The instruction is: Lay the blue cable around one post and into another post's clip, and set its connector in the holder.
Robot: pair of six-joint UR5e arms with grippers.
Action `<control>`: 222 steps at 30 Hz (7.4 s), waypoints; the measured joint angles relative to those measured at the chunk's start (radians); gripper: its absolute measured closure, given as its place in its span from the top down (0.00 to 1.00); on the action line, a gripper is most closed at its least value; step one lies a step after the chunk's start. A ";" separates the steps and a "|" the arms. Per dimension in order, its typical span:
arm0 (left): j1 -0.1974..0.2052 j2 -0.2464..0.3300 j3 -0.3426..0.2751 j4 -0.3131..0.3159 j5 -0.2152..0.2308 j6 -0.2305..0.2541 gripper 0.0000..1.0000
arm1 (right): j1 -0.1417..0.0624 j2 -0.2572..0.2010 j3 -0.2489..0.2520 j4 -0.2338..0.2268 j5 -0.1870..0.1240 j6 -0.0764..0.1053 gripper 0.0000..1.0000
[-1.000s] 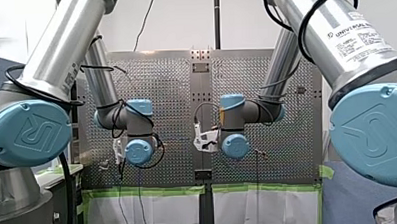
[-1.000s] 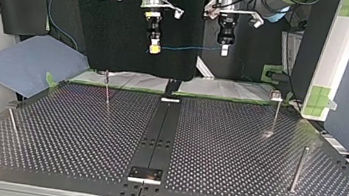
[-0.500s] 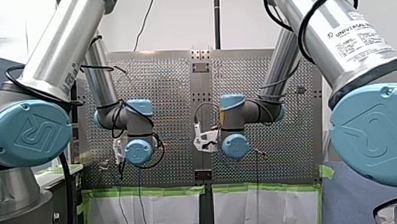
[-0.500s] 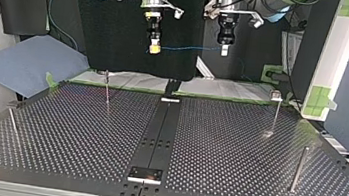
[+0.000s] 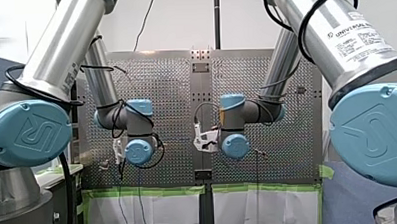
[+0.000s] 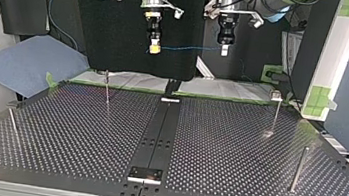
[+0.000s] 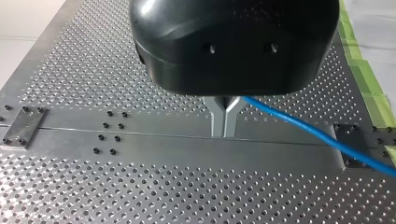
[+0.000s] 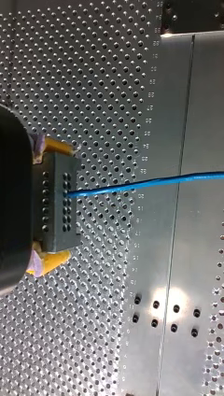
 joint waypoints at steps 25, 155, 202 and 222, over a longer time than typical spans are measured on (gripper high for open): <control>0.000 0.000 0.000 0.000 0.000 0.000 0.00 | 0.000 0.000 0.000 0.000 0.000 0.000 0.00; 0.000 0.000 0.000 0.000 0.000 0.000 0.00 | 0.000 0.000 0.000 0.000 0.000 0.000 0.00; -0.008 -0.147 0.023 0.005 0.000 0.022 0.00 | 0.053 0.011 -0.011 0.109 0.023 0.109 0.00; -0.084 -0.070 0.034 -0.073 -0.077 -0.056 0.09 | 0.031 -0.043 -0.026 0.192 0.095 0.178 0.00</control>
